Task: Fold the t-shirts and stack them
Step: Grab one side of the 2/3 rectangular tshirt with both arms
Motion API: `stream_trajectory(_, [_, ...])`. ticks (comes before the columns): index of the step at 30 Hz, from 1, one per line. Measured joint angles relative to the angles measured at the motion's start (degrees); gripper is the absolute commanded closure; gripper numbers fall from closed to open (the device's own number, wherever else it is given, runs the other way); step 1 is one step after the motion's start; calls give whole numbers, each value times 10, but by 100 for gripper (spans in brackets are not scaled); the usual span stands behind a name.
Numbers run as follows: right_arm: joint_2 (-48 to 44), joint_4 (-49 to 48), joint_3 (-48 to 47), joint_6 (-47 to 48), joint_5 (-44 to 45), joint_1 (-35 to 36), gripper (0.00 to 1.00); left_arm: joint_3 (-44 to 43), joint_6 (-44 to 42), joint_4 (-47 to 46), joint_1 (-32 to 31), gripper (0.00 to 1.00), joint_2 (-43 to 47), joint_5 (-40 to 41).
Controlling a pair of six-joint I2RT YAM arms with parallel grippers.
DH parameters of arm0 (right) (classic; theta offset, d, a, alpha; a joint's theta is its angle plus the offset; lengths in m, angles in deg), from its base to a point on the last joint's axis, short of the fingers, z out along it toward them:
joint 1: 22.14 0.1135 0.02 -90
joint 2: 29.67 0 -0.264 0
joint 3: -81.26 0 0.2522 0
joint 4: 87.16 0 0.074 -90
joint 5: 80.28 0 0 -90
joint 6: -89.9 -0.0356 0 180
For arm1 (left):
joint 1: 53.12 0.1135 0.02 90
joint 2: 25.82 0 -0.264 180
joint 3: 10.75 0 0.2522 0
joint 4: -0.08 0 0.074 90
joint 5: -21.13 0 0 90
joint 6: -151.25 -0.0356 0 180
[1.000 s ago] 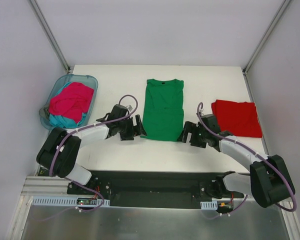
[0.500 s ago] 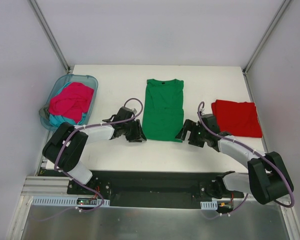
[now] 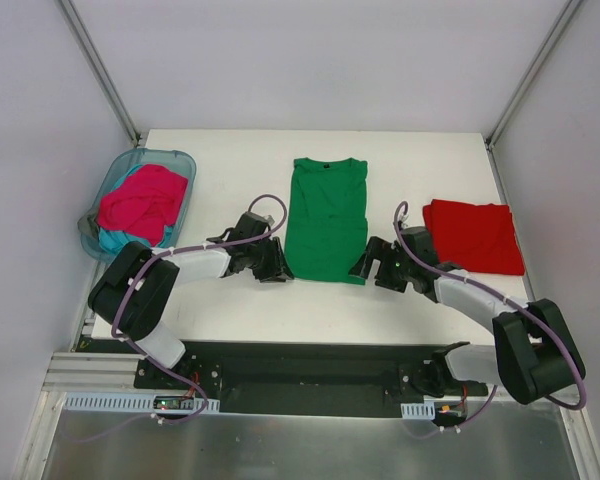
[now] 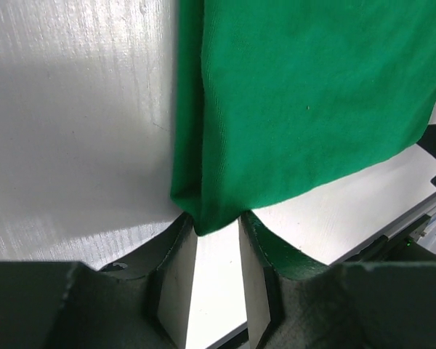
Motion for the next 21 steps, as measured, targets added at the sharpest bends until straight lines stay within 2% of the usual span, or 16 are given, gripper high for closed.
stream_trajectory(6, [7,-7,-2,0,0,0,1,11,12,-17,16,75,0,-5])
stream_trajectory(7, [8,-8,-2,0,0,0,1,11,13,-19,16,78,0,-6])
stream_trajectory(8, [9,-10,-3,0,-1,0,1,11,14,-22,19,95,-2,-9])
stream_trajectory(9, [11,-10,-4,0,-1,0,3,11,15,-26,19,100,-5,-11])
stream_trajectory(15, [26,-14,-14,1,2,10,10,14,24,-63,19,100,-27,-39])
stream_trajectory(21, [37,-9,-21,5,14,29,25,36,24,-105,19,100,-26,-53])
